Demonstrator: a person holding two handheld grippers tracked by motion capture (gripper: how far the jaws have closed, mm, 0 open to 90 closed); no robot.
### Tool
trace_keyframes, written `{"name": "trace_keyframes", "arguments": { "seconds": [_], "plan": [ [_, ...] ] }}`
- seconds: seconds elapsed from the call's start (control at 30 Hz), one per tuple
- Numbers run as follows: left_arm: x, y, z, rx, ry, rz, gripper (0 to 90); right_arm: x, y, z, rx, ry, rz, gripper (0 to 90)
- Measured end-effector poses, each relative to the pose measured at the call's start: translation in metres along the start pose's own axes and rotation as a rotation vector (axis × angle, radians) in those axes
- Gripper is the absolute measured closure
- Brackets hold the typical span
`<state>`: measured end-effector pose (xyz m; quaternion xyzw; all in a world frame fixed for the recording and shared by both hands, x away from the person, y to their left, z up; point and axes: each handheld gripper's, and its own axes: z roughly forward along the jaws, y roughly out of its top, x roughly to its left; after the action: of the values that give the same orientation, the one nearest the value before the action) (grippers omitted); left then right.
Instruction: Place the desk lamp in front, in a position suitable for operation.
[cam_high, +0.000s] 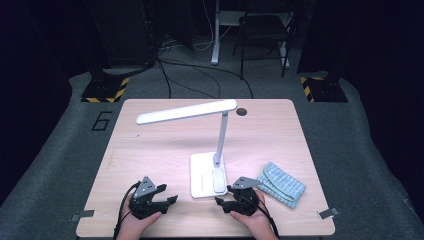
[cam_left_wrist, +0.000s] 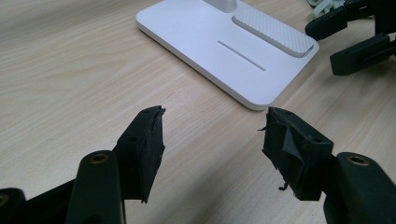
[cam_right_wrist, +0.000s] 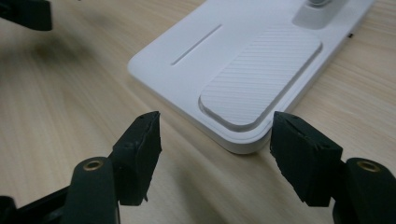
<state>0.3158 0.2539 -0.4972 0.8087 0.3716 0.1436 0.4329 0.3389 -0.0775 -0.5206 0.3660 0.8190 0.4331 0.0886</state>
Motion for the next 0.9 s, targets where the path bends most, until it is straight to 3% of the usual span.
{"name": "trace_keyframes", "arguments": {
  "seconds": [0.03, 0.2, 0.37, 0.53, 0.63, 0.73, 0.77, 0.83, 0.9],
  "plan": [
    [0.000, 0.000, 0.000, -0.001, 0.000, -0.001, 38.1, 0.005, 0.001, 0.002, -0.005, 0.024, -0.031, 33.7],
    [-0.002, -0.001, 0.002, -0.008, 0.009, -0.003, 37.8, 0.014, 0.006, 0.007, -0.031, 0.064, -0.082, 33.9],
    [-0.002, 0.000, 0.002, -0.009, 0.004, -0.005, 37.8, 0.014, 0.013, 0.014, -0.001, 0.086, -0.080, 33.9],
    [-0.001, 0.000, 0.001, -0.014, 0.005, -0.015, 37.8, 0.012, 0.021, 0.015, 0.004, 0.147, -0.080, 35.5],
    [-0.001, 0.000, 0.000, -0.017, 0.002, -0.008, 37.8, 0.011, 0.029, 0.010, -0.009, 0.121, -0.083, 35.5],
    [-0.001, 0.000, 0.000, -0.016, -0.001, -0.007, 37.8, -0.003, 0.042, 0.002, -0.049, 0.085, -0.027, 35.4],
    [-0.002, 0.000, 0.000, -0.019, -0.002, -0.009, 37.8, -0.003, 0.042, 0.002, -0.049, 0.085, -0.027, 35.4],
    [-0.001, 0.000, 0.000, -0.009, -0.011, -0.009, 37.8, -0.016, 0.054, -0.003, -0.075, 0.026, -0.033, 34.6],
    [-0.002, 0.000, 0.001, -0.008, -0.015, -0.011, 37.8, -0.023, 0.065, -0.005, -0.089, 0.011, -0.018, 33.7]
  ]
}}
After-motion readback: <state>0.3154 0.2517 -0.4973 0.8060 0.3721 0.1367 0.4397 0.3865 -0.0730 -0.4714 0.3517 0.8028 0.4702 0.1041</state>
